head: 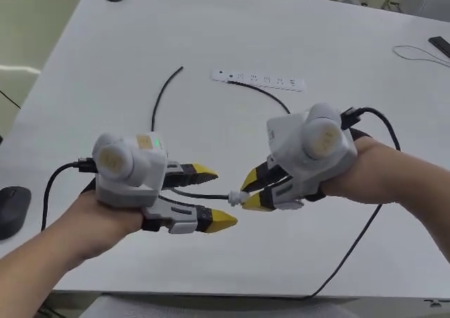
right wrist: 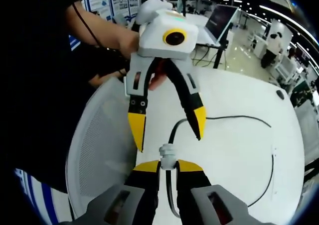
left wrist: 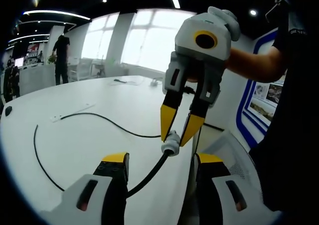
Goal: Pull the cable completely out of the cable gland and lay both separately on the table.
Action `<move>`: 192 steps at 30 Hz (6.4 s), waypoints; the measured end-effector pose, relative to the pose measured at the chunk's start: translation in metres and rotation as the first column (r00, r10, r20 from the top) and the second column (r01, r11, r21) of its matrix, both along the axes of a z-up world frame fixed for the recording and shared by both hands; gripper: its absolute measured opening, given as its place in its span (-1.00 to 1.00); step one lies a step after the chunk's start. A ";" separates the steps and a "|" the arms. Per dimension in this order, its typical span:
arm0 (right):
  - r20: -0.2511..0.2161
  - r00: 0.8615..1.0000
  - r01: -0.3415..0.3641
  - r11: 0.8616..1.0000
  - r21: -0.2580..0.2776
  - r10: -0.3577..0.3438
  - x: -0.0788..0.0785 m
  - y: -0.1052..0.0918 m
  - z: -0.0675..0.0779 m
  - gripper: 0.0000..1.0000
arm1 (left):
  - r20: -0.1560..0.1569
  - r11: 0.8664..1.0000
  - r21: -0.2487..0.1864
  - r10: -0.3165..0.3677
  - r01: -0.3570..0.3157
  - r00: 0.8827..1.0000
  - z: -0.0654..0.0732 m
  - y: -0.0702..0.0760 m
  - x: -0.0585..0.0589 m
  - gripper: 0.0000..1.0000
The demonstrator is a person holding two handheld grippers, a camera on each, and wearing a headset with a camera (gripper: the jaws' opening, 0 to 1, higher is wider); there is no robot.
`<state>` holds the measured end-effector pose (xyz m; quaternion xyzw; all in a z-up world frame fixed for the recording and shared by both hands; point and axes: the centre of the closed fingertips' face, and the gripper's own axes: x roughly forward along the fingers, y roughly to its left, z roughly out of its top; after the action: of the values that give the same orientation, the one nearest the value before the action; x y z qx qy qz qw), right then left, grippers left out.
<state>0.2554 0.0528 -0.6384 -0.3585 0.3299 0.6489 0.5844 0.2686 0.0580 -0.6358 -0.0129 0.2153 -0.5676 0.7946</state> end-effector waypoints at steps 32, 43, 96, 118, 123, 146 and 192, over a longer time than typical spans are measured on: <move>0.016 0.999 -0.052 0.998 0.024 0.052 -0.010 -0.003 -0.001 -0.87 | -0.005 0.996 -0.043 -0.084 0.084 0.996 0.006 -0.015 -0.016 -0.68; 0.021 0.999 -0.042 0.997 0.064 0.041 -0.010 -0.005 -0.001 -0.86 | -0.003 0.996 -0.007 -0.090 0.090 0.996 0.006 -0.017 -0.016 -0.70; -0.462 0.868 0.368 0.858 0.358 -0.180 0.004 -0.006 0.032 -0.73 | 0.075 0.992 0.047 -0.122 0.119 0.990 0.023 -0.016 -0.011 -0.71; -0.775 0.623 0.488 0.829 0.274 -0.110 -0.009 -0.006 0.030 -0.84 | 0.152 0.983 0.104 -0.169 0.154 0.974 0.027 -0.022 -0.012 -0.72; -0.729 0.677 0.449 0.841 0.300 -0.102 -0.012 -0.006 0.027 -0.86 | 0.128 0.982 0.104 -0.170 0.157 0.977 0.024 -0.022 -0.014 -0.72; -0.158 0.986 0.116 0.892 0.437 -0.050 -0.007 -0.001 0.022 -0.86 | -0.009 0.990 0.033 -0.135 0.135 0.991 0.020 -0.014 -0.012 -0.71; -0.116 0.979 0.199 0.892 0.406 -0.165 -0.002 -0.005 0.025 -0.70 | -0.041 0.990 -0.001 -0.138 0.138 0.990 0.015 -0.013 -0.016 -0.71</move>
<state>0.2538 0.0478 -0.6136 -0.1679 0.2392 0.6601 0.6920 0.2526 0.0452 -0.6208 -0.0090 0.2323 -0.6207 0.7488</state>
